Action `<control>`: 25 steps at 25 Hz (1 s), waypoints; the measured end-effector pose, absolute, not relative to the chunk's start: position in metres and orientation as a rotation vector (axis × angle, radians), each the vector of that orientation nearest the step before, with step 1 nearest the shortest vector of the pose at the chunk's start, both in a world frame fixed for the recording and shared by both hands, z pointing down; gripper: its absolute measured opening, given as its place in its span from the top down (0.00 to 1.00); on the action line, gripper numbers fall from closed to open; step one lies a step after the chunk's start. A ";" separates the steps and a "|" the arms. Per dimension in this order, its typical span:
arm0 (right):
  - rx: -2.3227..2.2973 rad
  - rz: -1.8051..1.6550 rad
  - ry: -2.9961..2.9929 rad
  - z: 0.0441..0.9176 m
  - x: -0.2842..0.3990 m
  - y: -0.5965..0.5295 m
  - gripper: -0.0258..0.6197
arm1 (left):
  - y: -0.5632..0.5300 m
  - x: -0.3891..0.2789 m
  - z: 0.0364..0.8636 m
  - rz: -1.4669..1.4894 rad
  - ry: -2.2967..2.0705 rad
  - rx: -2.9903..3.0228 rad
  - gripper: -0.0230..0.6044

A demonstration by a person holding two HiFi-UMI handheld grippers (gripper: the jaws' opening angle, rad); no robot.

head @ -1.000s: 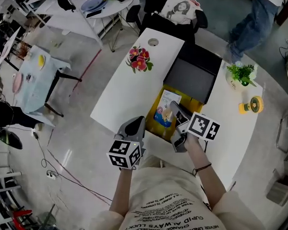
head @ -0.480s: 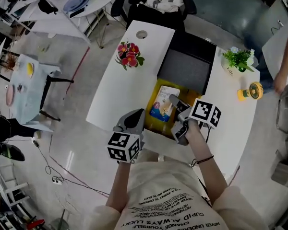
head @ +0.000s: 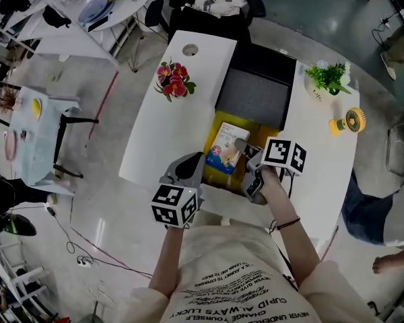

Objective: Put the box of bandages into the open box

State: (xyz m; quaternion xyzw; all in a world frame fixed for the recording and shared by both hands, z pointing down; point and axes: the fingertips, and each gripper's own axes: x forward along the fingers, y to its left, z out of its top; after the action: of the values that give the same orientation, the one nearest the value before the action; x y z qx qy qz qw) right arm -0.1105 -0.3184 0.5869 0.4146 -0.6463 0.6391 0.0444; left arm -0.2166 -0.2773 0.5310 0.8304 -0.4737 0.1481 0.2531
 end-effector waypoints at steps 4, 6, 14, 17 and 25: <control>1.281 1.934 -1.955 0.590 -0.110 -0.317 0.81 | -0.278 -0.214 0.530 0.403 -1.277 2.266 0.93; 1.280 1.935 -1.951 0.590 -0.110 -0.316 0.77 | -0.278 -0.214 0.530 0.402 -1.274 2.267 0.93; 1.286 1.920 -1.944 0.592 -0.114 -0.317 0.60 | -0.280 -0.215 0.533 0.416 -1.266 2.272 0.93; 1.289 1.882 -1.948 0.591 -0.115 -0.316 0.58 | -0.280 -0.216 0.533 0.421 -1.266 2.274 0.93; 1.349 1.719 -1.947 0.590 -0.111 -0.313 0.54 | -0.283 -0.214 0.532 0.424 -1.249 2.288 0.93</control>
State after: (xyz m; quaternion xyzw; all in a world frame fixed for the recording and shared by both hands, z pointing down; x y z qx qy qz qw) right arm -0.1112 -0.3125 0.5898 0.4582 -0.6615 0.5840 0.1072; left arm -0.2144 -0.2828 0.5315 0.8394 -0.4583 0.1554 0.2475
